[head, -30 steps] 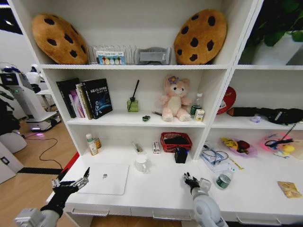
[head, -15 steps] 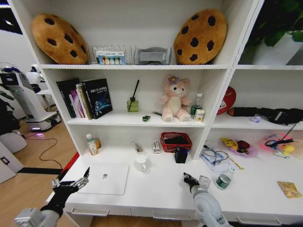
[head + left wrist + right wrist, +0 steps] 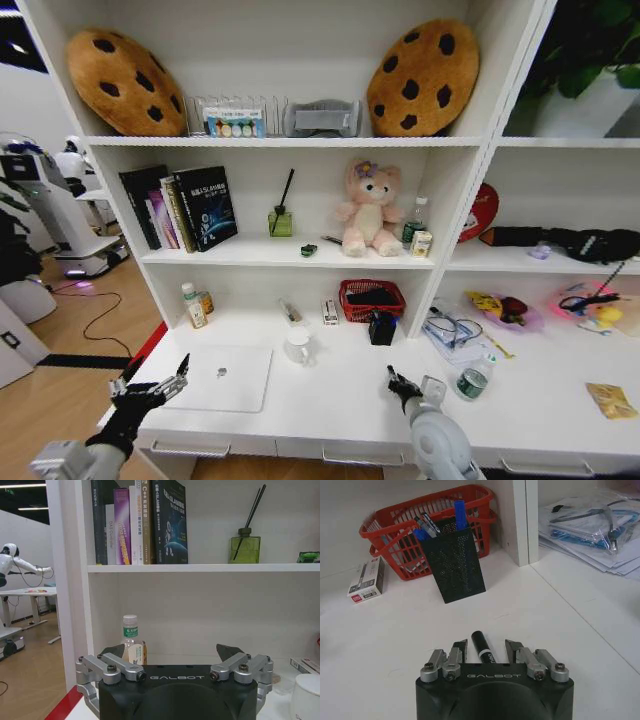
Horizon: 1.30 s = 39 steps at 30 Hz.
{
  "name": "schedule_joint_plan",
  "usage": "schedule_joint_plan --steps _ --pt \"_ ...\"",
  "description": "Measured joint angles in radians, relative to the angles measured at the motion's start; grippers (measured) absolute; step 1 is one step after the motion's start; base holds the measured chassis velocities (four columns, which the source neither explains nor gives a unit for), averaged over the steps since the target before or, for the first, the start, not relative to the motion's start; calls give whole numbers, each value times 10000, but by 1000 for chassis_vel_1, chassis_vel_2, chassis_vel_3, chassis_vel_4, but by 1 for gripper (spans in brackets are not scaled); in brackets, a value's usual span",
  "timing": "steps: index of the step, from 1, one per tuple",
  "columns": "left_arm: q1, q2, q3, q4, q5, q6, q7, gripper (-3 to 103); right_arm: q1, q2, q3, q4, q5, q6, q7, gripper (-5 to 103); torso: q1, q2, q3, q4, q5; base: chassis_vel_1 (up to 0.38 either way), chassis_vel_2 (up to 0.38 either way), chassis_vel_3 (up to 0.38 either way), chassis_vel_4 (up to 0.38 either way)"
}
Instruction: Organize the objects on the table.
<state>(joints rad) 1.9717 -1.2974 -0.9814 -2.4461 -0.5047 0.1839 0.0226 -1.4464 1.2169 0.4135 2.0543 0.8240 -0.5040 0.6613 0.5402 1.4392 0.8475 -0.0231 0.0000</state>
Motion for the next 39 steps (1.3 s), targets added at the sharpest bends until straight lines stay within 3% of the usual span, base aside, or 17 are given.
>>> schedule_joint_plan --steps 1,4,9,34,35,36,39 --pt "0 0 0 0 0 0 0 100 0 5 -3 0 -6 0 0 47 0 0 0 0 0 0 0 0 0" --pt "0 0 0 0 0 0 0 100 -58 31 -10 -6 -16 6 -11 37 0 0 0 0 0 0 0 0 0" --pt "0 0 0 0 0 0 0 100 -77 44 -21 -79 -35 32 -25 31 0 0 0 0 0 0 0 0 0" --pt "0 0 0 0 0 0 0 100 107 161 -285 -415 -283 380 180 24 0 1 0 0 1 0 0 0 0" --pt "0 0 0 0 0 0 0 100 100 159 -287 -384 -299 460 177 14 0 0 1 -1 4 0 0 0 0" --pt "0 0 0 0 0 0 0 100 99 156 -288 -341 -344 532 145 11 0 0 2 -1 5 0 0 0 0" --pt "0 0 0 0 0 0 0 100 171 138 -264 -155 -633 980 -265 10 0 0 2 -1 2 0 0 0 0"
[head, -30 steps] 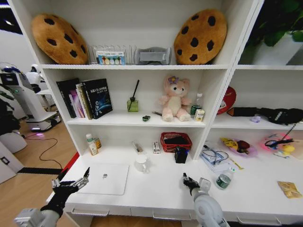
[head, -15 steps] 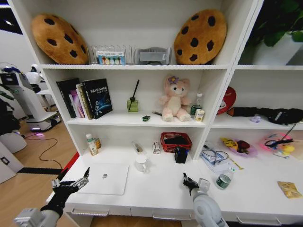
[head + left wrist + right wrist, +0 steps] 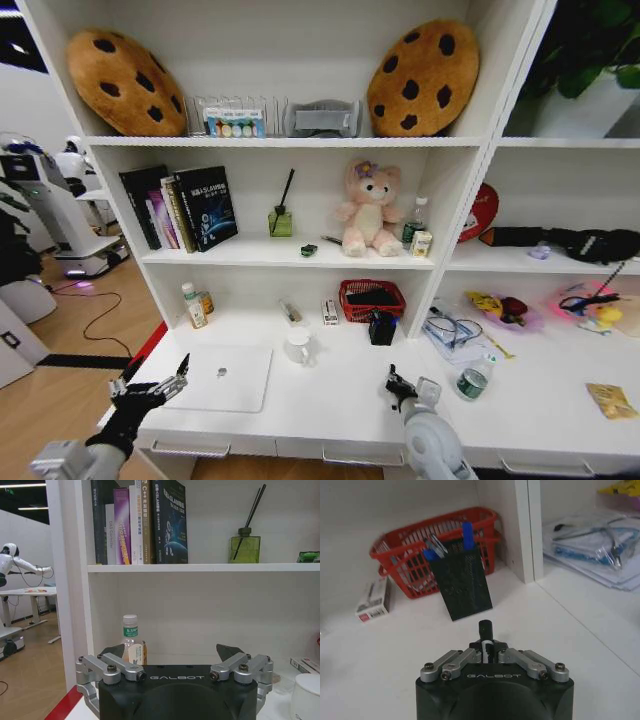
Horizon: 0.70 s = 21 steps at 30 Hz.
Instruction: Organize the objects on the table.
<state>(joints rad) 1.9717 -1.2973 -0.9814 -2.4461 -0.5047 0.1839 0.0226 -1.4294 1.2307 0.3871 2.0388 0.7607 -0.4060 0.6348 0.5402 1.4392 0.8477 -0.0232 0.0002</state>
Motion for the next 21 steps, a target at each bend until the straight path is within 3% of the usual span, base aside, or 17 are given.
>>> schedule_joint_plan --steps 3,5,9,11,12,14,19,21 --pt "0 0 0 0 0 0 0 100 115 -3 17 67 -280 383 -350 10 0 0 0 1 0 0 0 0 0" --pt "0 0 0 0 0 0 0 100 500 -24 88 -46 -989 1201 -1122 10 0 0 0 0 -2 0 0 0 0" --pt "0 0 0 0 0 0 0 100 966 -74 182 -513 -1662 1856 -1808 10 0 0 0 0 -2 0 0 0 0" --pt "0 0 0 0 0 0 0 100 2017 -144 289 -1747 -3019 2991 -3215 10 0 0 1 0 -2 0 0 0 0" --pt "0 0 0 0 0 0 0 100 2017 -144 289 -1747 -3019 2991 -3215 10 0 0 1 0 -2 0 0 0 0" --pt "0 0 0 0 0 0 0 100 2857 -102 344 -2822 -4482 4014 -4159 10 1 0 0 2 -3 0 0 0 0" --pt "0 0 0 0 0 0 0 100 4011 11 233 -4346 -5601 5036 -4925 10 3 -1 0 2 -2 0 0 0 0" --pt "0 0 0 0 0 0 1 100 4237 52 164 -4644 -5652 5089 -4973 10 3 -1 0 2 -2 0 0 0 0"
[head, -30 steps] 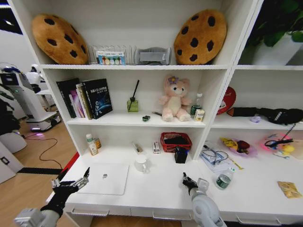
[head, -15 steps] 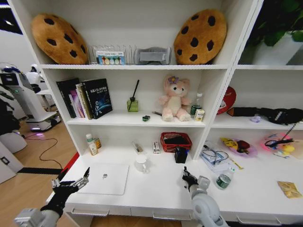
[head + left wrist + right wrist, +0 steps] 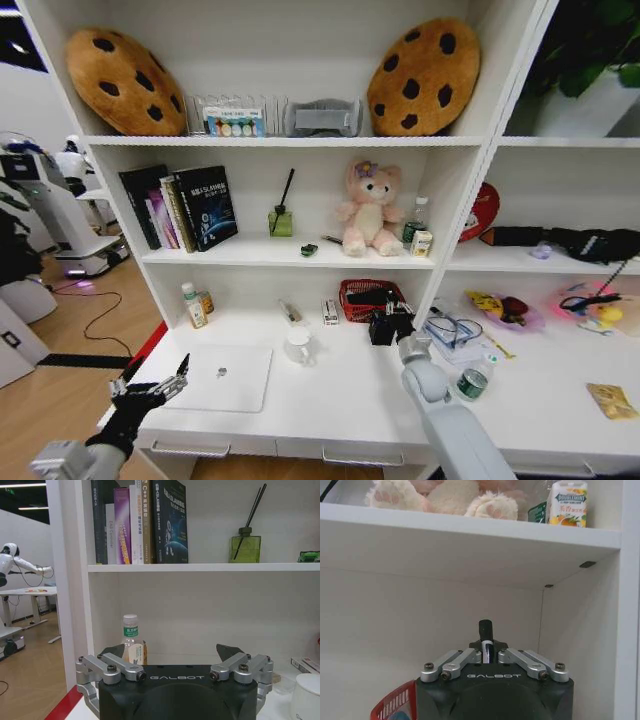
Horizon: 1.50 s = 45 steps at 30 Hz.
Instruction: Organize the objects on the table.
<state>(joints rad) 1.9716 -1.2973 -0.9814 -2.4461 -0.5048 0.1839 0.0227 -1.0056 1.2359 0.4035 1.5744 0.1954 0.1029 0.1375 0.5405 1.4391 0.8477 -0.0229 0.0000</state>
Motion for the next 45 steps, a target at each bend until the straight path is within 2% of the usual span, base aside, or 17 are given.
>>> schedule_joint_plan --steps 16,22,24,27,29,31,32,34,35,37,38,39,40,42,43,44,45 --pt "0 0 0 0 0 0 0 100 245 173 -99 -1090 -373 352 177 7 -3 0 -1 -1 -1 0 0 0 0" --pt "0 0 0 0 0 0 0 100 4 169 -106 -808 -399 315 374 27 -3 1 -2 -2 -1 0 0 0 0" --pt "0 0 0 0 0 0 0 100 -174 89 -62 -498 -414 259 555 37 -2 1 -1 -2 -1 0 0 0 0" --pt "0 0 0 0 0 0 0 100 -293 22 -44 -204 -387 134 679 43 -3 1 -1 -2 0 0 0 0 0" --pt "0 0 0 0 0 0 0 100 -540 -107 -29 410 -296 -26 932 60 -3 1 -1 -1 1 0 0 0 0" --pt "1 0 0 0 0 0 0 100 -695 -182 -33 837 -178 -141 1050 60 -2 0 -1 -2 1 0 0 0 0" --pt "1 0 0 0 0 0 0 100 -811 -242 -40 1136 -46 -240 1122 65 -2 1 -2 -1 0 0 0 0 0" --pt "0 0 0 0 0 -1 0 100 -1345 -464 -148 2281 484 -710 1619 76 -3 2 -2 -1 -2 0 0 0 0" --pt "0 0 0 0 0 -1 0 100 -1345 -464 -148 2281 484 -710 1619 76 -3 2 -2 -1 -2 0 0 0 0" --pt "0 0 1 0 0 0 3 100 -2136 -539 -512 3285 719 -1460 2974 86 -3 3 -3 -2 -1 0 0 0 0" --pt "0 0 1 0 0 0 3 100 -2136 -539 -512 3285 719 -1460 2974 86 -3 3 -3 -2 -1 0 0 0 0" --pt "0 0 0 1 0 0 2 100 -2940 -420 -778 4015 897 -1998 4030 91 -2 2 -2 0 3 0 0 0 0" --pt "0 0 0 0 0 0 1 100 -3539 -278 -853 4513 1095 -2280 4553 96 -3 2 -2 -2 2 0 0 0 0" --pt "0 0 0 0 0 0 1 100 -3645 -250 -857 4595 1133 -2318 4637 96 -3 3 -2 -3 2 0 0 0 0" --pt "0 0 1 1 0 0 7 100 -4725 -64 -778 5485 1706 -2585 5468 100 -4 3 -3 -4 1 0 0 0 0" --pt "0 0 1 1 0 0 7 100 -4725 -64 -778 5485 1706 -2585 5468 100 -4 3 -3 -4 1 0 0 0 0" --pt "0 0 0 1 0 0 1 100 -5321 -46 -643 5978 2040 -2669 5927 100 -5 4 -3 -5 -2 0 0 0 0"
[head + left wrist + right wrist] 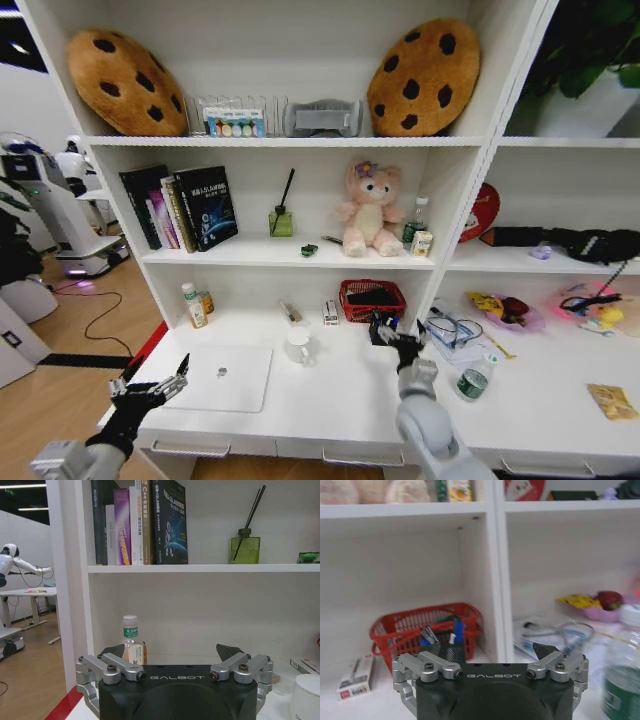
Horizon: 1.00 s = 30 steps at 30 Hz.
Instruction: Organize the objects on the table.
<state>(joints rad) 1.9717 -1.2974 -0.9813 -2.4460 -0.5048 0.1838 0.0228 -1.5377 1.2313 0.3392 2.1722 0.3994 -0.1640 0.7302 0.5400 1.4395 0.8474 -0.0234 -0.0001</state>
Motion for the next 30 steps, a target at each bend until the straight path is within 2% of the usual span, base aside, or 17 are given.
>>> schedule_joint_plan --steps 3,13,15,17,19,22,27,30 --pt "0 0 -1 -1 1 0 1 100 -864 -26 434 835 482 -221 511 100 -1 0 0 0 -1 0 0 0 0" --pt "0 0 0 -1 1 0 1 100 -1608 -105 955 1705 1163 -933 1734 100 2 -1 2 3 1 0 0 0 0" --pt "0 0 0 -1 1 -1 1 100 -1657 -49 1051 1707 1426 -941 1985 100 1 0 1 2 1 0 0 0 0" --pt "0 0 -1 -1 0 0 0 100 -1709 97 1367 1665 1969 -802 2618 100 1 0 1 4 2 0 0 0 0" --pt "0 0 -1 -1 0 0 0 100 -1755 215 1582 1629 2061 -672 2764 100 2 -2 1 3 1 0 0 0 0" --pt "0 0 0 -1 0 -1 0 100 -1729 501 1974 1545 2179 -551 2929 100 2 -2 2 2 2 0 0 0 0" --pt "0 0 0 -1 0 0 0 100 -1446 664 2492 1159 2436 -557 2724 100 2 -2 2 3 1 0 0 0 0" --pt "0 0 0 -1 0 0 -1 100 -1012 646 3021 669 2472 -753 1875 100 2 -2 3 2 2 0 0 0 0"
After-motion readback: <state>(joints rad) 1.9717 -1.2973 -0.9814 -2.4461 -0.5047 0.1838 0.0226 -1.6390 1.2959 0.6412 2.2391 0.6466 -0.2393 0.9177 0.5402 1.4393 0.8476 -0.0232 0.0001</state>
